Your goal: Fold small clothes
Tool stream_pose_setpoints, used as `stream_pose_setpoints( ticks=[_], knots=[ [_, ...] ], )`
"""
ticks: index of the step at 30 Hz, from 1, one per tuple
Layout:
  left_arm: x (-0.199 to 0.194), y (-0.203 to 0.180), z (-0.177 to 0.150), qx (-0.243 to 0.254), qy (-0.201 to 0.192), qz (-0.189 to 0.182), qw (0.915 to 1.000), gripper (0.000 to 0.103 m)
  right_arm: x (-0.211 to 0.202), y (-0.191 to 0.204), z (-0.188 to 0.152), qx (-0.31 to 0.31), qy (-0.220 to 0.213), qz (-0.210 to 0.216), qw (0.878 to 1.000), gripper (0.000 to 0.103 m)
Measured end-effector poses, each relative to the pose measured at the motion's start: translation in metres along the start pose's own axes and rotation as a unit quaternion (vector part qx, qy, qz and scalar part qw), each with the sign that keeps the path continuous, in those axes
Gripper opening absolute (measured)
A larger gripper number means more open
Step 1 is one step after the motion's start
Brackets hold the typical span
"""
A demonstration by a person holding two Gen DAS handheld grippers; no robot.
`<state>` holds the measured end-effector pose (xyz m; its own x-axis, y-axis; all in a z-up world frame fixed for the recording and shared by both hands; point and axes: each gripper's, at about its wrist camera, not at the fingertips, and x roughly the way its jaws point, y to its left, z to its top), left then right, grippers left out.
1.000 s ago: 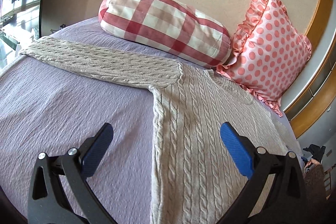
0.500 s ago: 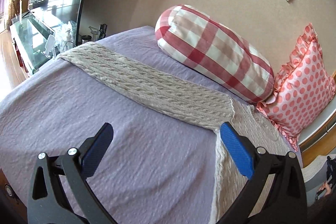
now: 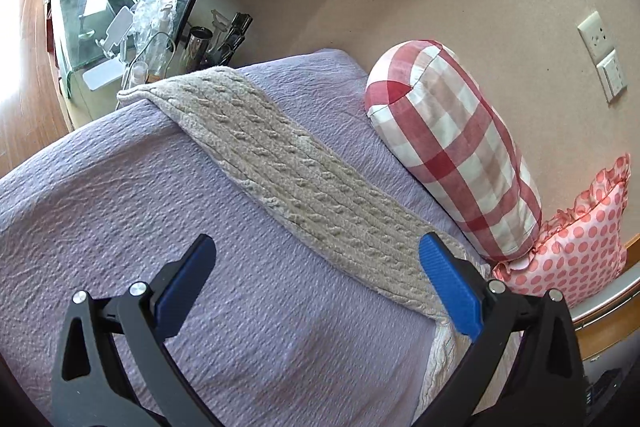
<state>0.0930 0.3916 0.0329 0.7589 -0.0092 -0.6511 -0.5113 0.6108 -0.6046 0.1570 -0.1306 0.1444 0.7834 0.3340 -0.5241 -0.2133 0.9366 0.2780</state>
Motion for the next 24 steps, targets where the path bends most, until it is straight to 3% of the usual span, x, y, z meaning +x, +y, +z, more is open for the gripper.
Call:
stream_pose_setpoints(
  ticks=[4, 9, 13, 15, 17, 24],
  knots=[
    [0.012, 0.023, 0.02, -0.048, 0.012, -0.012, 0.9987, 0.094, -0.02, -0.033, -0.004, 0.04, -0.008, -0.034, 0.999, 0.07],
    [0.019, 0.045, 0.035, -0.096, 0.005, -0.037, 0.9946, 0.092, -0.01, -0.062, -0.016, 0.098, 0.025, -0.018, 0.995, 0.07],
    [0.02, 0.043, 0.033, -0.078, -0.009, -0.041, 0.9961, 0.094, 0.048, -0.03, -0.016, -0.044, 0.071, -0.115, 0.99, 0.068],
    [0.021, 0.037, 0.03, -0.058, -0.016, -0.037, 0.9975, 0.096, 0.085, -0.019, -0.018, -0.092, 0.103, -0.132, 0.982, 0.059],
    [0.022, 0.032, 0.027, -0.033, -0.026, -0.033, 0.9986, 0.099, 0.118, -0.019, -0.019, -0.1, 0.14, -0.133, 0.976, 0.048],
    [0.026, 0.021, 0.019, 0.017, -0.048, -0.008, 0.9987, 0.101, 0.168, -0.02, -0.027, -0.117, 0.187, -0.146, 0.964, 0.047]
  ],
)
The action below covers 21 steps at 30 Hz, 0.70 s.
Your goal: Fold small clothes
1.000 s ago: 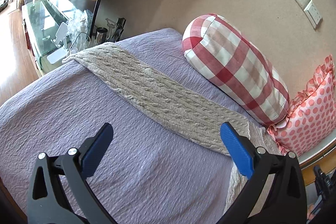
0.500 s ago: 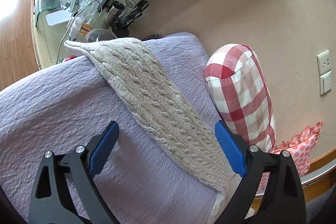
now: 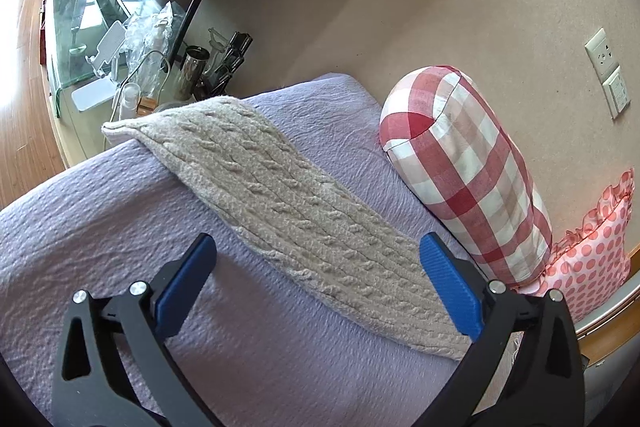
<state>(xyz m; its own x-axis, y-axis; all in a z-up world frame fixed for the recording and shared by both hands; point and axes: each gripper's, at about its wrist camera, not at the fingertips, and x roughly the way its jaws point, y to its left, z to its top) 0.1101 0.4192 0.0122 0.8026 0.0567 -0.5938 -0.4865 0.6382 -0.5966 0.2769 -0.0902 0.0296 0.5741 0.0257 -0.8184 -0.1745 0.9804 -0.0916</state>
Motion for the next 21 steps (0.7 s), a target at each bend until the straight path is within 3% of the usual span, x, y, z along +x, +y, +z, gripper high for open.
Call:
stream_pose_setpoints(
  ticks=[3, 4, 8, 10, 13, 16, 18, 21],
  knots=[
    [-0.001, 0.003, 0.0, -0.004, -0.003, -0.006, 1.0, 0.101, 0.008, -0.001, -0.009, -0.006, -0.007, -0.019, 1.0, 0.039],
    [-0.001, 0.004, 0.0, -0.006, -0.004, -0.009, 0.9999, 0.101, 0.008, -0.003, -0.011, -0.005, -0.011, -0.029, 0.999, 0.025],
    [-0.001, 0.004, -0.001, -0.004, -0.005, -0.008, 0.9999, 0.101, -0.003, -0.017, -0.009, 0.043, -0.03, -0.002, 0.999, 0.008],
    [-0.001, 0.004, -0.001, -0.005, -0.006, -0.008, 0.9999, 0.101, -0.022, -0.019, -0.003, 0.067, -0.063, 0.005, 0.996, 0.007],
    [-0.001, 0.004, -0.001, -0.004, -0.006, -0.007, 0.9999, 0.101, -0.057, -0.013, 0.009, 0.101, -0.111, 0.075, 0.986, 0.007],
    [-0.002, 0.004, -0.001, -0.005, -0.007, -0.008, 0.9999, 0.101, -0.072, 0.015, 0.015, 0.1, -0.132, 0.146, 0.975, 0.007],
    [-0.002, 0.004, -0.001, -0.005, -0.006, -0.008, 0.9999, 0.101, -0.067, 0.042, 0.016, 0.085, -0.115, 0.194, 0.97, 0.008],
    [-0.002, 0.005, 0.0, -0.006, -0.007, -0.009, 0.9999, 0.101, -0.047, 0.078, 0.008, 0.059, -0.053, 0.209, 0.975, 0.017]
  ],
)
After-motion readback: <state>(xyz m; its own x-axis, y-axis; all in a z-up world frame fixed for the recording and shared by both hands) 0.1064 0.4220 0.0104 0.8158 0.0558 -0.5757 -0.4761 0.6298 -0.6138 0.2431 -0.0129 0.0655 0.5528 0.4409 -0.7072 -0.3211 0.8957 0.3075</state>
